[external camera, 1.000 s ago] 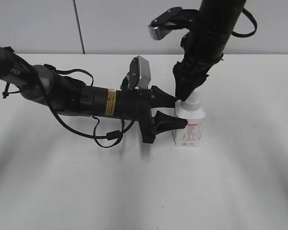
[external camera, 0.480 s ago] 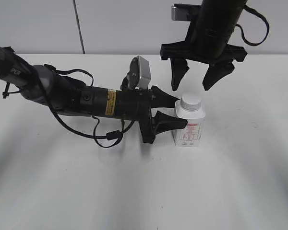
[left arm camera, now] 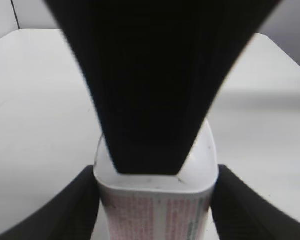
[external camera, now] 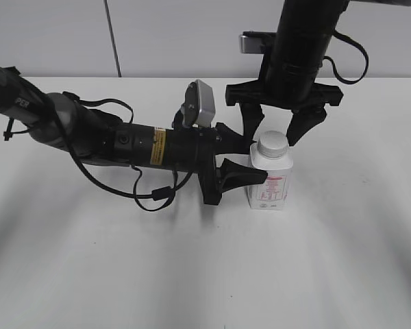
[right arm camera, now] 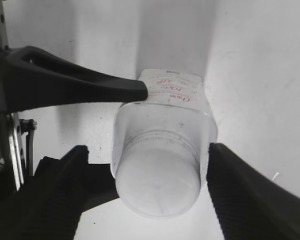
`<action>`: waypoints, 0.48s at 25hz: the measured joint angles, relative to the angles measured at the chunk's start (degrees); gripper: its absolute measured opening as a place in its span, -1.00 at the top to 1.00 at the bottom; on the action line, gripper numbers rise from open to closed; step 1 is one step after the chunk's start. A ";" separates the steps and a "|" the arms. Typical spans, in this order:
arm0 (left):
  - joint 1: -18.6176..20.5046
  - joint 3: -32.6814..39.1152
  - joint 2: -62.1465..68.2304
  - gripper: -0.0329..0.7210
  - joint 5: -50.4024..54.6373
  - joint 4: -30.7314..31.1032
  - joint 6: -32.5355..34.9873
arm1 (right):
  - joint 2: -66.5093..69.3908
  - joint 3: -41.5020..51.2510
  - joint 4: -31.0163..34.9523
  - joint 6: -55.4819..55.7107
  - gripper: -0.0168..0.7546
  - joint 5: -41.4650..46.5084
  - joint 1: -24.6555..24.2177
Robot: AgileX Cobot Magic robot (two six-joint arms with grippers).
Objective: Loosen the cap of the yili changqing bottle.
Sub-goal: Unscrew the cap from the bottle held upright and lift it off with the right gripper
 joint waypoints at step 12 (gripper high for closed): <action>0.00 0.00 0.00 -0.20 0.00 -0.11 0.00 | 0.11 1.66 -0.54 0.00 -0.07 0.02 0.00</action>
